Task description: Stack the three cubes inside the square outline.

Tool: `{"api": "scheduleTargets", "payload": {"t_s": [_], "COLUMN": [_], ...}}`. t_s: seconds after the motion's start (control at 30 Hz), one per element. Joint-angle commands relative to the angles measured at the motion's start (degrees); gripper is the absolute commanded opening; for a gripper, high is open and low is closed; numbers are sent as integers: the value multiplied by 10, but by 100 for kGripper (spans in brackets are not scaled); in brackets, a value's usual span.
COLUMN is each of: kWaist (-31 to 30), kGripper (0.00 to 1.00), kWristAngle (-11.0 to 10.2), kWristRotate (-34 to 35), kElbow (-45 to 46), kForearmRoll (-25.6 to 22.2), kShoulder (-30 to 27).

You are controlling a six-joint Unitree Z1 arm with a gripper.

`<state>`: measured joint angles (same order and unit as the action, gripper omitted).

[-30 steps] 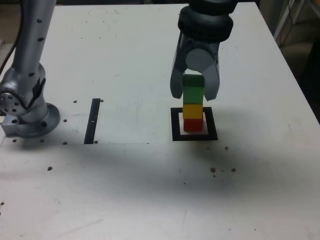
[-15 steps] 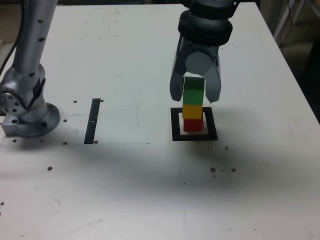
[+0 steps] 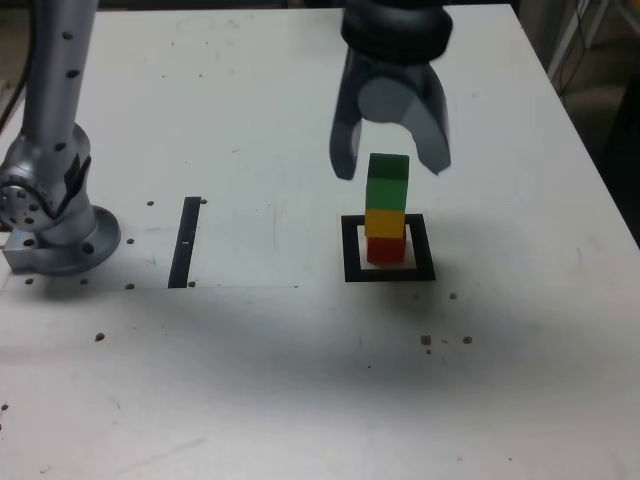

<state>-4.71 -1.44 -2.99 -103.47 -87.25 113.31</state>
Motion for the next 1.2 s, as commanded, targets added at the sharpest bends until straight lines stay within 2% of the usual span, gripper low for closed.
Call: {"api": "scheduleTargets", "payload": {"t_s": [0.0,0.43,0.63,1.0,1.17], "kWaist": [1,1,1,1,1], "kGripper": [100,100,100,100,100], "kWristAngle": [-4,-42,-53,-46,-36], "kWristRotate": [-1,18,24,41,45], "kElbow": [8,114,189,343,406], "kForearmRoll": [-5,-25,-18,59,99], "kShoulder": [-17,-121,-167,-226,-248]}}
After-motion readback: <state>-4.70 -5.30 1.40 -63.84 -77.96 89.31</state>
